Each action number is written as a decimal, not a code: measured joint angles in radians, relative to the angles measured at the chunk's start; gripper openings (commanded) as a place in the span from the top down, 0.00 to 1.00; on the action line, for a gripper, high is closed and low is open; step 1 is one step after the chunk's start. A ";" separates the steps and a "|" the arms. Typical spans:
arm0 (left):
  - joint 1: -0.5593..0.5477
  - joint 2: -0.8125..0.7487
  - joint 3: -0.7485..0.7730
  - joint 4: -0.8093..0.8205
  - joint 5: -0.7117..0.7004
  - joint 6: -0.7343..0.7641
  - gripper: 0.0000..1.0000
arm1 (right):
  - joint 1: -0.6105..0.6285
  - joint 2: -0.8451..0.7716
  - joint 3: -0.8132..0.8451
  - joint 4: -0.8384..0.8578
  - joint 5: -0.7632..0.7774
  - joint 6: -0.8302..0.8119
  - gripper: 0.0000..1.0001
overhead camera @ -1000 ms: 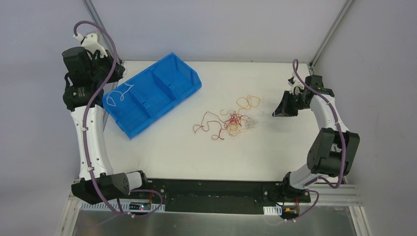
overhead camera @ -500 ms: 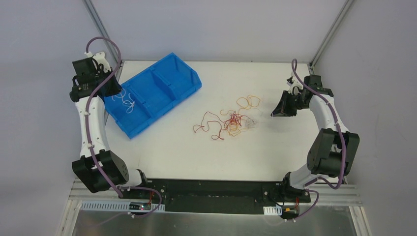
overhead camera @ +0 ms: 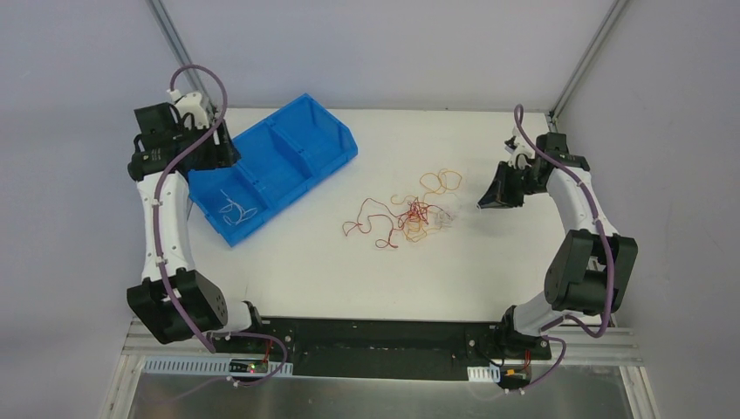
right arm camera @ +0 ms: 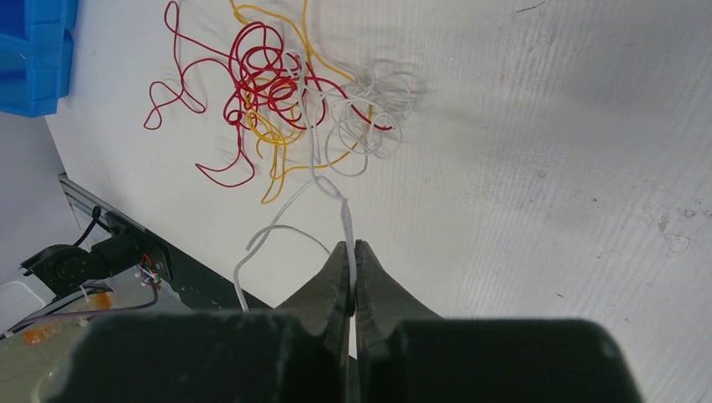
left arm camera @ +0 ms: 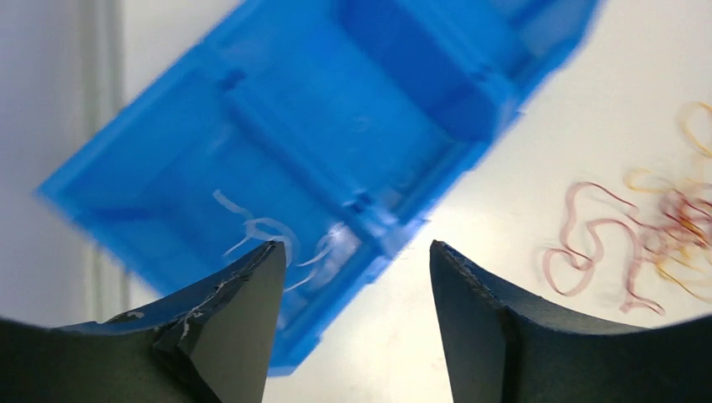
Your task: Untangle the cables
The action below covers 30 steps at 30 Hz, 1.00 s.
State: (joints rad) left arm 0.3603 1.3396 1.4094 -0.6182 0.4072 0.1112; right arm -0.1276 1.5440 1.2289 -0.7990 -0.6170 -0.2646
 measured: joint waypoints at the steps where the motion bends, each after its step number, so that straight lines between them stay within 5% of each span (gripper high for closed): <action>1: -0.023 0.000 0.000 -0.001 0.034 0.002 0.35 | 0.003 0.000 0.002 -0.002 0.002 0.000 0.81; 4: -0.188 0.008 -0.002 0.003 0.110 -0.005 0.38 | 0.015 0.000 0.008 -0.003 0.020 -0.004 0.50; 7: -0.425 0.069 -0.003 0.023 0.182 -0.035 0.35 | 0.020 0.000 0.009 -0.007 0.037 -0.002 0.34; 13: -0.750 0.338 -0.017 0.073 0.223 -0.067 0.31 | 0.068 0.000 0.013 -0.004 0.057 0.031 0.29; 22: -0.893 0.557 -0.005 0.290 0.302 -0.153 0.42 | 0.206 0.122 0.013 0.080 0.072 0.108 0.32; 24: -0.913 0.594 0.025 0.355 0.318 -0.185 0.42 | 0.205 0.177 0.013 0.095 0.096 0.117 0.44; 28: -0.944 0.659 0.076 0.452 0.319 -0.251 0.45 | 0.206 0.257 0.013 0.121 0.142 0.118 0.91; 30: -0.952 0.671 0.077 0.482 0.318 -0.280 0.44 | 0.206 0.277 0.013 0.116 0.151 0.098 1.00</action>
State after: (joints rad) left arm -0.5915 2.0109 1.4864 -0.1360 0.7254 -0.1688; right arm 0.0784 1.8206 1.2423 -0.6834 -0.4656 -0.1661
